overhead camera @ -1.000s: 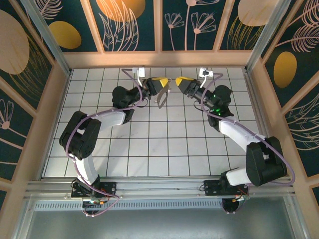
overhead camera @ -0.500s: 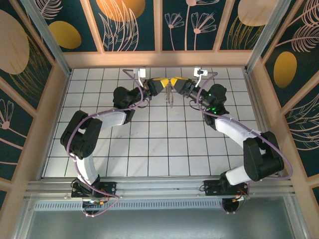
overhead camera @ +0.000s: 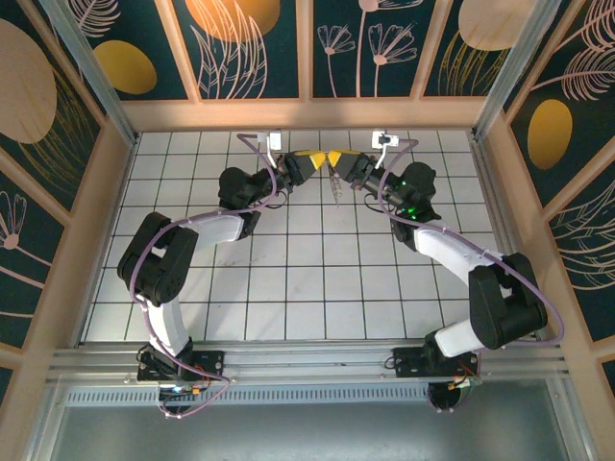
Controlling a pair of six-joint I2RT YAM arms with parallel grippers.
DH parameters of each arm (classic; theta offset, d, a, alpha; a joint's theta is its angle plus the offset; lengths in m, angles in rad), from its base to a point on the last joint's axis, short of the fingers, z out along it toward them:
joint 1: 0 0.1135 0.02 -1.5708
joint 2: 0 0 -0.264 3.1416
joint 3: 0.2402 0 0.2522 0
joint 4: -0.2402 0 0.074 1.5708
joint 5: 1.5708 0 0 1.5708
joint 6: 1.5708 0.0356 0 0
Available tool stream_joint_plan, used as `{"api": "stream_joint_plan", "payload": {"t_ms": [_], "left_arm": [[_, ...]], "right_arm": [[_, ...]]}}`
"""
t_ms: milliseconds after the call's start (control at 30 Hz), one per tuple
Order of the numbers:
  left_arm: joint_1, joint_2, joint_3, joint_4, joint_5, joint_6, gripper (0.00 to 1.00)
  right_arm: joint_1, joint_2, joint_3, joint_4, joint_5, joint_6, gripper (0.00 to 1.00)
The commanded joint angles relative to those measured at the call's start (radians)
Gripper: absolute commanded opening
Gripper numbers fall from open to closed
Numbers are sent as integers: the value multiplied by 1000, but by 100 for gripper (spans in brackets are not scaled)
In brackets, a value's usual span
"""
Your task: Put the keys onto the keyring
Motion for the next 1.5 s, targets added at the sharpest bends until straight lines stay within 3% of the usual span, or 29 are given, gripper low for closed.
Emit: {"api": "stream_joint_plan", "payload": {"t_ms": [0,200,533,733,867,900,1033,1233,1467], "left_arm": [[-8,9,34,55,2,-10,0],[-9,14,39,50,7,-8,0],[-11,18,43,47,13,-6,0],[-11,16,41,47,14,-5,0],[-11,10,48,32,31,12,0],[-11,4,53,6,36,30,0],[-7,-53,87,-243,62,218,17],[13,-121,151,-572,100,473,26],[60,-107,224,-718,192,550,29]], "right_arm": [[5,6,38,46,-21,-3,20],[6,17,45,42,-36,-2,7],[6,34,46,39,-57,-1,13],[4,33,45,28,-61,-14,0],[-3,33,54,-5,-69,-43,0],[-9,30,58,-22,-74,-55,0],[-54,20,99,-142,-118,-135,0],[-118,24,191,-364,-235,-286,0],[-137,49,342,-699,-310,-553,0]]}}
